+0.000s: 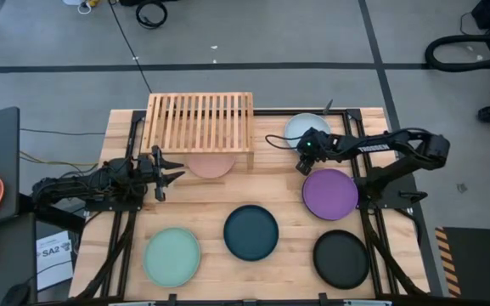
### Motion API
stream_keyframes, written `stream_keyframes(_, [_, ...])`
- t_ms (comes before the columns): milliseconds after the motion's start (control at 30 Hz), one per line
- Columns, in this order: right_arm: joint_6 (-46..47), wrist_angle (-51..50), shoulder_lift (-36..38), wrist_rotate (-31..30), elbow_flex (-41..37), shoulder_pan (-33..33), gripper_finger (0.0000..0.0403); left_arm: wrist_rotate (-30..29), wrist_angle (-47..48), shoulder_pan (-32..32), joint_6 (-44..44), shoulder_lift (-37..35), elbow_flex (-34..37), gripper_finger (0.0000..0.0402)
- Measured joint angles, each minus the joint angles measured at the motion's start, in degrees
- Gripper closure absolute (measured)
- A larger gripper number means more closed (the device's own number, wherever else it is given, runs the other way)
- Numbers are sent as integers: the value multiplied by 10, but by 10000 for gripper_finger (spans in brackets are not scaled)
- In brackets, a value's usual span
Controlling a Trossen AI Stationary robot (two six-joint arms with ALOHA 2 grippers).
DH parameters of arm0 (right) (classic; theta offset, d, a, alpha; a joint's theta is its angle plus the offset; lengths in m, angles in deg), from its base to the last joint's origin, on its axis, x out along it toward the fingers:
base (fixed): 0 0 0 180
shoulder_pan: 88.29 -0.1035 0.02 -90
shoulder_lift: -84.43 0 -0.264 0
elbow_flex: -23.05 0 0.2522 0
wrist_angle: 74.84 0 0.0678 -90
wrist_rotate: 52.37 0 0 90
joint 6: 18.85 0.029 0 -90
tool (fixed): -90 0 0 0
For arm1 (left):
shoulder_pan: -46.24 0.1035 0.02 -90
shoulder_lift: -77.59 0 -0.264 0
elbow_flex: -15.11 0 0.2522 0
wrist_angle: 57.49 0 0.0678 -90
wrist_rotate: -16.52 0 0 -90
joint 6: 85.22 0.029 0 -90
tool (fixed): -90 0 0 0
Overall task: Place and stack plates onto a shelf
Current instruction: Put the white plate on the shelf
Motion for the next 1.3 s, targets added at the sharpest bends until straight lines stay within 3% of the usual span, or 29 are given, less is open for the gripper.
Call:
stream_keyframes(467, [-19,8,-2,-38,2,0,383,0,0,0,0,0,0,283])
stream_keyframes(833, [-23,-116,28,-35,90,0,385,0,-9,0,0,0,0,283])
stream_keyframes(1300, [-57,-345,52,-35,318,-25,385,0,-138,0,0,0,0,283])
